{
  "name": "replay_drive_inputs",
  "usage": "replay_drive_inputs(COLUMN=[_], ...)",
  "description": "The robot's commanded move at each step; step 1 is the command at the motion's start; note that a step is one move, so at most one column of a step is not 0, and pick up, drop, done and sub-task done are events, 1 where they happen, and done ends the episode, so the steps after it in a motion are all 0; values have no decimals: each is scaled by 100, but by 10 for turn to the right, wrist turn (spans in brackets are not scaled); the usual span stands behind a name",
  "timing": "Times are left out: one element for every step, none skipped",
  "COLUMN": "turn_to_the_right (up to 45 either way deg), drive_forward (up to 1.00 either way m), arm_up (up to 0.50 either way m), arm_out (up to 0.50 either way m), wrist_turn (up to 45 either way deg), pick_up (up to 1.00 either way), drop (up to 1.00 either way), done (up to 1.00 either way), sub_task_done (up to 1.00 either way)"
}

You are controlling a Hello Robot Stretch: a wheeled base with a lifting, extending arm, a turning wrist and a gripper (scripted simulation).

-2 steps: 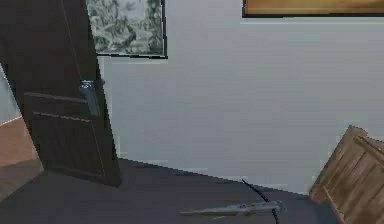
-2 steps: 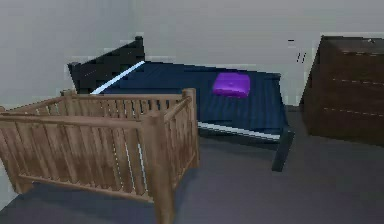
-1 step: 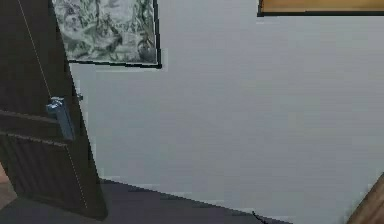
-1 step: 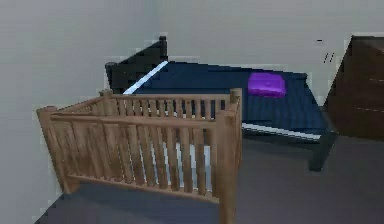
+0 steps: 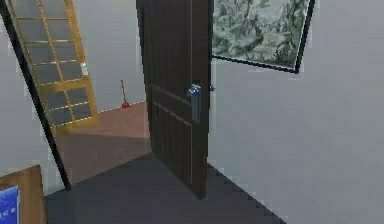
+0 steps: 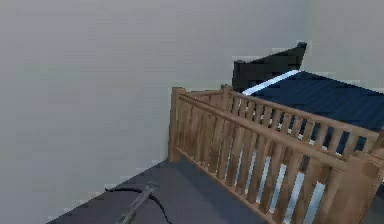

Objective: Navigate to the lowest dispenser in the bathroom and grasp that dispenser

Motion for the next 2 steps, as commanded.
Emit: replay_drive_inputs(turn_to_the_right=[0, -270], drive_forward=[40, 0], arm_up=[0, 0], arm_out=[0, 0], wrist_turn=[0, 0], pick_up=[0, 0], drop=[0, 0], done=[0, 0], sub_task_done=[0, 0])
